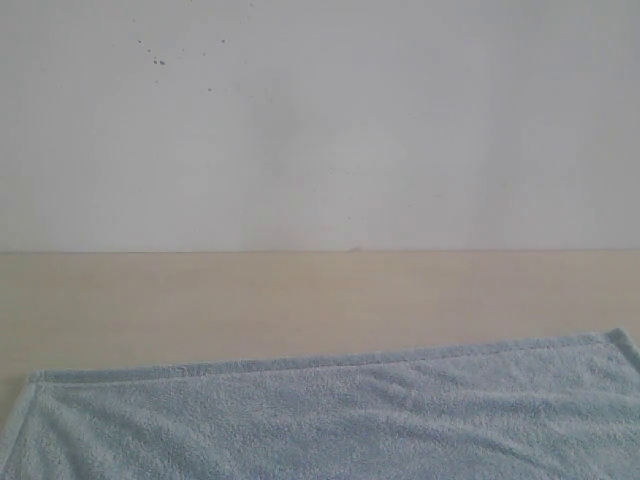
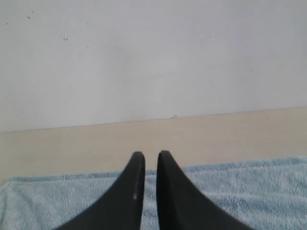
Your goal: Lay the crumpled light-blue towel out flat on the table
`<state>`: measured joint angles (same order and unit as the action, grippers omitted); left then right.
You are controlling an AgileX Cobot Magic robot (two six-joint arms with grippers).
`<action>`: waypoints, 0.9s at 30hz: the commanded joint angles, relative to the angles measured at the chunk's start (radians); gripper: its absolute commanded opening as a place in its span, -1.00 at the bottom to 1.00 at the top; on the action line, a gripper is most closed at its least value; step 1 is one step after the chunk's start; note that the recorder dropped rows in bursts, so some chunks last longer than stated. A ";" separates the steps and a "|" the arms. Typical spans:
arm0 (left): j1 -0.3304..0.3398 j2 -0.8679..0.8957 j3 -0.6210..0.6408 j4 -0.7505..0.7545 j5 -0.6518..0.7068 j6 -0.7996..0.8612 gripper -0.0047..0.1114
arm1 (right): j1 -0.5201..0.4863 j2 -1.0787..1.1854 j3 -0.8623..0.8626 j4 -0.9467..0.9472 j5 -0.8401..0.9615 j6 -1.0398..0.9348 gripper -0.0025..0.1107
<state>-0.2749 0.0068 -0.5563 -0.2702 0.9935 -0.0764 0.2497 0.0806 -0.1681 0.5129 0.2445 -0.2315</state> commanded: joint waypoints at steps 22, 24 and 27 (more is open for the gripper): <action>-0.005 -0.007 0.005 0.001 0.001 0.006 -0.85 | 0.002 -0.037 0.168 -0.314 -0.023 0.002 -0.80; -0.005 -0.007 0.005 0.001 0.001 0.006 -0.85 | 0.002 -0.045 0.168 -0.325 -0.023 0.002 -0.80; -0.005 -0.007 0.005 0.001 0.001 0.006 -0.85 | 0.002 -0.080 0.168 -0.327 -0.028 0.021 -0.80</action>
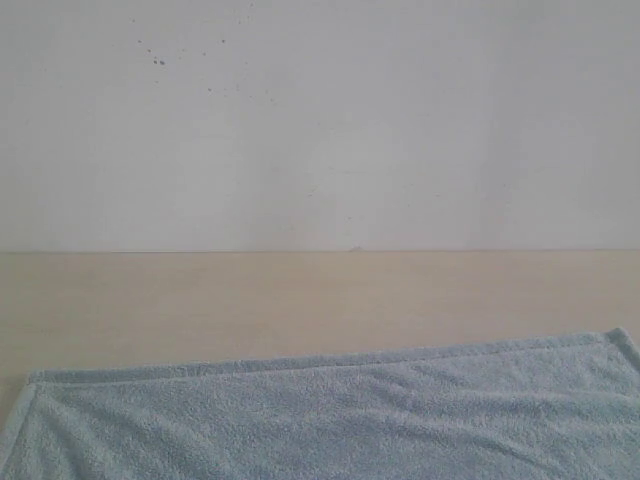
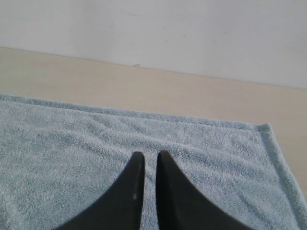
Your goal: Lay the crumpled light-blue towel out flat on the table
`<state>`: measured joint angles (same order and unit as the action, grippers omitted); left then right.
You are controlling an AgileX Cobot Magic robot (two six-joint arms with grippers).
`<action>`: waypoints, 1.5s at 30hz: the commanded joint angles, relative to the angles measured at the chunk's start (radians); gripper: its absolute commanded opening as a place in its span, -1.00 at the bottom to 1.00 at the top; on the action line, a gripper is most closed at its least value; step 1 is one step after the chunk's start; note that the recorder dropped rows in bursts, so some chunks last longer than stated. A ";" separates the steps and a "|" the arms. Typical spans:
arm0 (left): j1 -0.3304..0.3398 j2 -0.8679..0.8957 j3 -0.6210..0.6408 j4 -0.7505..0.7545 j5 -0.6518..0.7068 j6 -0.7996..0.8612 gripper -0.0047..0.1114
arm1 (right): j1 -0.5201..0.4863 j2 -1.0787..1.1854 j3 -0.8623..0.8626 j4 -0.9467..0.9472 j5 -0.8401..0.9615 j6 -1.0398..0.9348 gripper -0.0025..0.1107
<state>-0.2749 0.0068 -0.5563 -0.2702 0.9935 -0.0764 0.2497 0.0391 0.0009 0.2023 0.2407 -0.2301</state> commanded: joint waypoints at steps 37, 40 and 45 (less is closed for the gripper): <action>-0.005 -0.007 0.005 0.001 0.001 0.006 -0.85 | 0.002 -0.039 -0.001 -0.073 -0.034 0.230 -0.80; -0.005 -0.007 0.005 0.001 0.001 0.006 -0.85 | 0.002 -0.039 -0.001 -0.073 -0.034 0.230 -0.80; -0.005 -0.007 0.005 0.001 0.001 0.006 -0.85 | 0.002 -0.039 -0.001 -0.073 -0.034 0.230 -0.80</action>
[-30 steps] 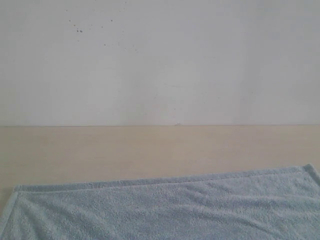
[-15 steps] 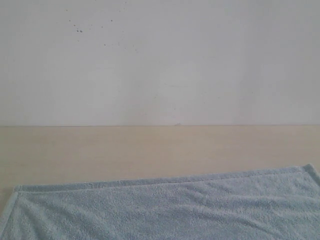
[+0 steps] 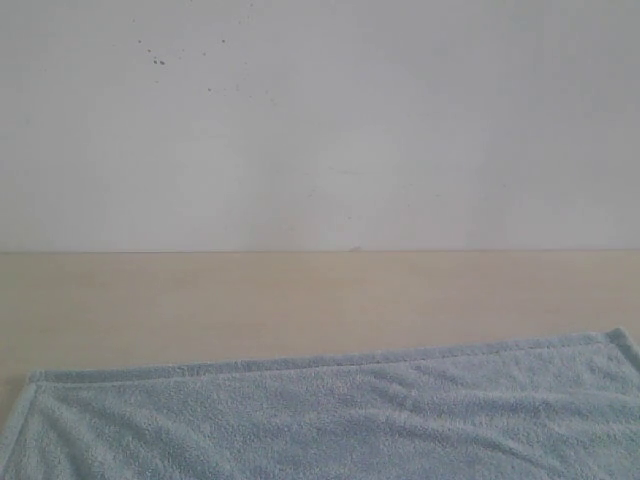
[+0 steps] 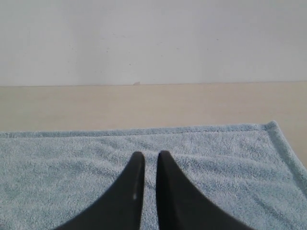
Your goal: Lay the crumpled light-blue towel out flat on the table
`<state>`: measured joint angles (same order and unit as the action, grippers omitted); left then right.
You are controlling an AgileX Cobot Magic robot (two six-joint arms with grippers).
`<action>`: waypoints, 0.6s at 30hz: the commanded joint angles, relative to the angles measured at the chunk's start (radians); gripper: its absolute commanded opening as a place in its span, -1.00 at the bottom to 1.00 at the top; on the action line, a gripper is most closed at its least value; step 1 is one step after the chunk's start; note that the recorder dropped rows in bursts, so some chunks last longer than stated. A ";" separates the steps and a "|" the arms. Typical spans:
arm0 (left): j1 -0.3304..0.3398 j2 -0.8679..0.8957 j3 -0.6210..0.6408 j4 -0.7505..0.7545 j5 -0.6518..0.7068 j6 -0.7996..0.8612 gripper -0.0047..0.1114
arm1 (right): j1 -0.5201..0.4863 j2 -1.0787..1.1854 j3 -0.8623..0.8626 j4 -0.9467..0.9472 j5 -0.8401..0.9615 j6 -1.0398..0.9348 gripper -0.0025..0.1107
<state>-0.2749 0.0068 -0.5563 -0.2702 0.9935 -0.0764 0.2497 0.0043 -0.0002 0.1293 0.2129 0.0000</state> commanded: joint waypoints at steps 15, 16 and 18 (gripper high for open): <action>0.019 -0.007 0.099 0.222 -0.714 0.006 -0.85 | 0.002 -0.004 0.000 0.000 -0.006 0.000 -0.80; 0.026 -0.007 0.151 0.227 -0.808 0.006 -0.85 | 0.002 -0.004 0.000 0.000 -0.006 0.000 -0.80; 0.042 -0.007 0.262 0.227 -0.954 0.006 -0.85 | 0.002 -0.004 0.000 0.000 -0.006 0.000 -0.80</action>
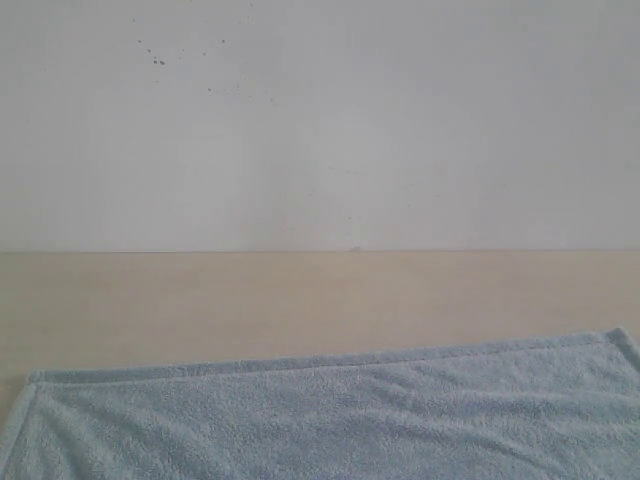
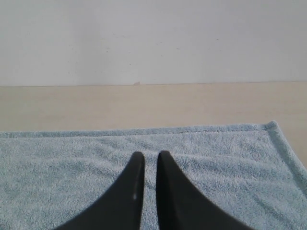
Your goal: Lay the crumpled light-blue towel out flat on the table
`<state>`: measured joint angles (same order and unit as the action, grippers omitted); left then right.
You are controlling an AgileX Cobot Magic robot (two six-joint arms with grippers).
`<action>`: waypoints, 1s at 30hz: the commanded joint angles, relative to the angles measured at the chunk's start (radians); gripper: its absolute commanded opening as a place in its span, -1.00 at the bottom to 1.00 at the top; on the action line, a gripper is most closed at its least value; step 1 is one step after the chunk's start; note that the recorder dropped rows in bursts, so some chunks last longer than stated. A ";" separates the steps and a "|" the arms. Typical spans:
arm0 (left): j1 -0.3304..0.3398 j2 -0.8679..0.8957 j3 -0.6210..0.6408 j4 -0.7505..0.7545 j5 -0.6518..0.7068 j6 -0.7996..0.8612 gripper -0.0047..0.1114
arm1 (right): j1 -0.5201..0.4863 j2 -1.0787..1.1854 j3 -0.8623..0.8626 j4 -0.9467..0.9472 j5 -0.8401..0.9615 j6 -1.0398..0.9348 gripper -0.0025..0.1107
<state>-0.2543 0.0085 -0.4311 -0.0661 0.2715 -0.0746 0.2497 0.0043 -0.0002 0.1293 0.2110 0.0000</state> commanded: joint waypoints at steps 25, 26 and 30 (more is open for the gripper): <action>0.025 -0.009 0.431 0.021 -0.345 0.019 -0.85 | 0.002 -0.004 0.000 0.000 -0.005 0.000 -0.80; 0.025 -0.009 0.431 0.021 -0.345 0.035 -0.85 | 0.002 -0.004 0.000 0.000 -0.005 0.000 -0.80; 0.025 -0.009 0.431 0.019 -0.345 0.084 -0.85 | 0.002 -0.004 0.000 0.000 -0.005 0.000 -0.80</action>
<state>-0.2322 0.0027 -0.0033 -0.0450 -0.0742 -0.0195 0.2497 0.0043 -0.0002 0.1293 0.2110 0.0000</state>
